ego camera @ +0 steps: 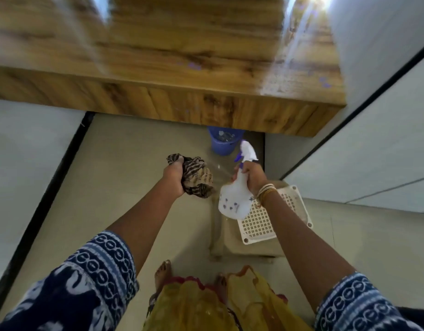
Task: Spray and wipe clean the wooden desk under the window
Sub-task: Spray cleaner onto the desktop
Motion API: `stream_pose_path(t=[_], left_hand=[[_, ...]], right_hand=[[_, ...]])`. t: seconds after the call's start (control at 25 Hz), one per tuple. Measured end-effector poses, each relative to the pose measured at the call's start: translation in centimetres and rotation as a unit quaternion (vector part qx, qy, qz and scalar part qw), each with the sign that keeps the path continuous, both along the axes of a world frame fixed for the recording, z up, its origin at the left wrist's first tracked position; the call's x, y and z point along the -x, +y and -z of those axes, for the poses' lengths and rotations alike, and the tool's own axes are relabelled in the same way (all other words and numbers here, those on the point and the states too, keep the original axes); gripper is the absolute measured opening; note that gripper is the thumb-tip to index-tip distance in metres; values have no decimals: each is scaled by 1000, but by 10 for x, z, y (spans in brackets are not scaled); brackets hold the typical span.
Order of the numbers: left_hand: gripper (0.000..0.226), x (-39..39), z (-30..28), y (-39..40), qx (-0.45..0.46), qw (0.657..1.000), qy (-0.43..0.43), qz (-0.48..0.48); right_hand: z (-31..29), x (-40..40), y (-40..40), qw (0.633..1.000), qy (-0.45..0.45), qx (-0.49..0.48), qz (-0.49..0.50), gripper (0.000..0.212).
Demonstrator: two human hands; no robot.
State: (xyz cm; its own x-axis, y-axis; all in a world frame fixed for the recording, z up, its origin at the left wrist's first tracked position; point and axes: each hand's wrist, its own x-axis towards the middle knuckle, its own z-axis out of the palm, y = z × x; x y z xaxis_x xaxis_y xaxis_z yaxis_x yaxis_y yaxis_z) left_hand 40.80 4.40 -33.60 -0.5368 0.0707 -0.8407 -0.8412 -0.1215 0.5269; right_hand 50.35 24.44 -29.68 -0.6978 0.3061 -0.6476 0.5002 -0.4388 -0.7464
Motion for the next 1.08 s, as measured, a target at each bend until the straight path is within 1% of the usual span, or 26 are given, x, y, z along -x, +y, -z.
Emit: stream_pose_path(t=[0.04,0.12,0.2,0.32,0.48,0.52,0.64,0.8,0.88,1.0,1.08], left_hand=[[54,5,-20,-11,0,1000,7,-12],[53,18,-60,-39,4,999,25,-24],[53,36,-94,-68,0,998,44,-39],[54,69,-140,-117,-25,995,65,-72],[51,111,-183,-175,-55,987,92,-116],[51,123,-192,-190,-53,987,96,-117],[51,155,-207,-225,-41,986,97,-128],[47,197,-233,-256,-62,978,129,-149],[46,219,-242,-263,-59,976,147,-152],[48,259,-253,-263,-68,974,164,-141],[47,290,-256,-261,-74,970,177,-147]], right_hand=[[-18,11,-17,999,18,-7,-41,17],[-52,31,-53,988,61,-54,-132,14],[-81,56,-81,971,109,-80,-198,25],[-121,100,-125,961,138,-86,-223,25],[-152,152,-182,950,110,-113,-271,37],[-158,165,-197,944,113,-129,-281,37],[-168,197,-228,941,152,-147,-266,26],[-178,243,-249,940,180,-131,-257,24],[-187,264,-255,948,167,-119,-243,32],[-201,305,-257,958,174,-50,-223,36],[-208,337,-254,960,165,-14,-225,50]])
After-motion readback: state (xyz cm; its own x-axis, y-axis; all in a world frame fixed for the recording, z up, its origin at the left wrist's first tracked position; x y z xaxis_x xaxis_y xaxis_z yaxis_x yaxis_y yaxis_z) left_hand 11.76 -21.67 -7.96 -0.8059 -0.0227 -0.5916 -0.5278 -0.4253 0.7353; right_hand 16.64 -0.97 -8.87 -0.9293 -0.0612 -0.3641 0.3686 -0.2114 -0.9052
